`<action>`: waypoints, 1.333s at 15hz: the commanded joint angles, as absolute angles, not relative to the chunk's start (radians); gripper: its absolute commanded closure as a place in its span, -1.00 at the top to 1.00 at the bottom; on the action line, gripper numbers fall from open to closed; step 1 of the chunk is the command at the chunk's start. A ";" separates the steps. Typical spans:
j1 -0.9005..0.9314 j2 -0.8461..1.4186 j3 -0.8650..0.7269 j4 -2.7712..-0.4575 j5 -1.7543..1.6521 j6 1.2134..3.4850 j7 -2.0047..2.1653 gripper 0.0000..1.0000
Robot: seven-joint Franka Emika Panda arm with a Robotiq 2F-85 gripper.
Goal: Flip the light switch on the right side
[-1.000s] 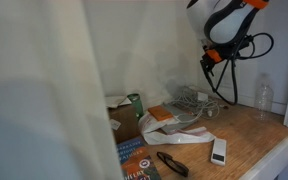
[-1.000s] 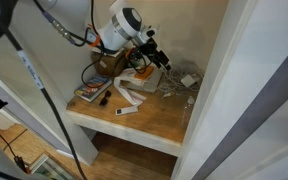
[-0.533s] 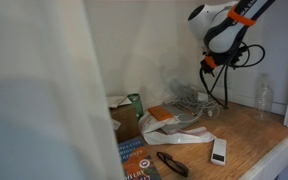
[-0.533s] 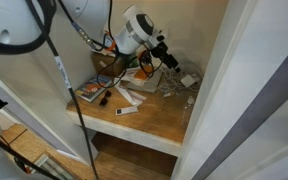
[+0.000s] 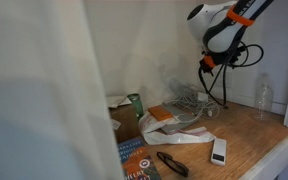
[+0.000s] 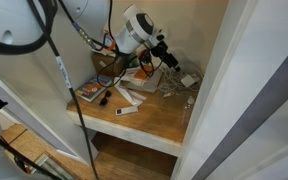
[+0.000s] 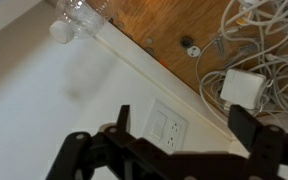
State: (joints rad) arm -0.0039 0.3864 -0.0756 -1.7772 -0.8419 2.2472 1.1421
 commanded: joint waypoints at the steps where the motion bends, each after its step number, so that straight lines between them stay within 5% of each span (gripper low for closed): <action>1: 0.014 0.435 -0.115 -1.732 -0.869 2.276 1.194 0.86; 2: 0.011 0.456 -0.121 -1.714 -0.866 2.284 1.205 0.45; 5: 0.016 0.552 -0.167 -1.627 -0.918 2.337 1.309 0.23; 13: 0.021 0.815 -0.258 -1.343 -0.919 2.393 1.526 -0.91; 20: 0.001 1.003 -0.320 -1.106 -0.888 2.336 1.646 -1.00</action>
State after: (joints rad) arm 0.0049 0.9065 -0.2931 -1.2419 -0.9044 2.3749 1.5980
